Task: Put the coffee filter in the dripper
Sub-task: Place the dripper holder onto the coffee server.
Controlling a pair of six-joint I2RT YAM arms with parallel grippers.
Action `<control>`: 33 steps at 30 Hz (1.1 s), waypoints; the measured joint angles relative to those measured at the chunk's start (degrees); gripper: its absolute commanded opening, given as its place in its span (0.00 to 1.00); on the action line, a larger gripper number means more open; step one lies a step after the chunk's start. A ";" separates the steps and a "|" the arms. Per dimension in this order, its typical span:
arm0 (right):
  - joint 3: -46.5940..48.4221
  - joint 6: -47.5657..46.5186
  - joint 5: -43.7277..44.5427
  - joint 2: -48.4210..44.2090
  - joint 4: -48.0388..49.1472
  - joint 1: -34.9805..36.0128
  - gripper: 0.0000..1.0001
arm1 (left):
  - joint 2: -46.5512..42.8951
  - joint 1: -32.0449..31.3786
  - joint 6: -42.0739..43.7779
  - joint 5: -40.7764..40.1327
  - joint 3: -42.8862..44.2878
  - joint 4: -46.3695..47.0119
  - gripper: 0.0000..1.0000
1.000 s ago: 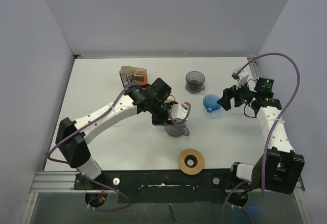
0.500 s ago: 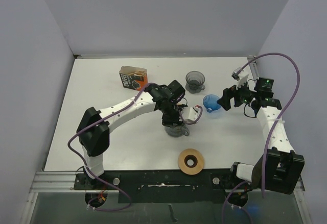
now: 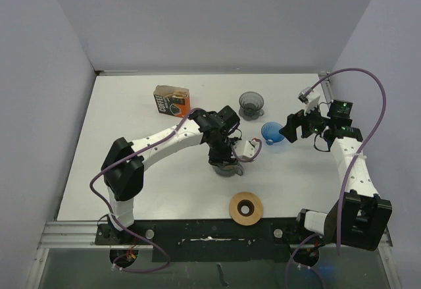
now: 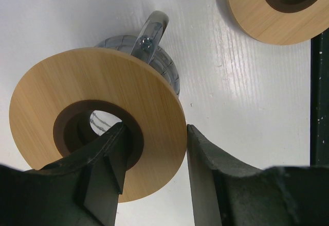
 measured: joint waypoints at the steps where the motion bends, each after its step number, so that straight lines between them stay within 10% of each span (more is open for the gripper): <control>1: 0.00 -0.02 0.00 -0.02 0.00 0.00 0.91 | 0.02 0.00 -0.13 -0.07 0.00 0.00 0.26; 20: 0.00 -0.44 0.04 -0.09 0.00 0.00 0.92 | 0.94 -1.07 -1.62 -1.14 -0.13 0.13 0.39; 33: 0.00 -0.83 0.04 -0.09 0.00 0.00 0.93 | 1.25 -1.95 -3.06 -4.37 0.00 0.87 0.69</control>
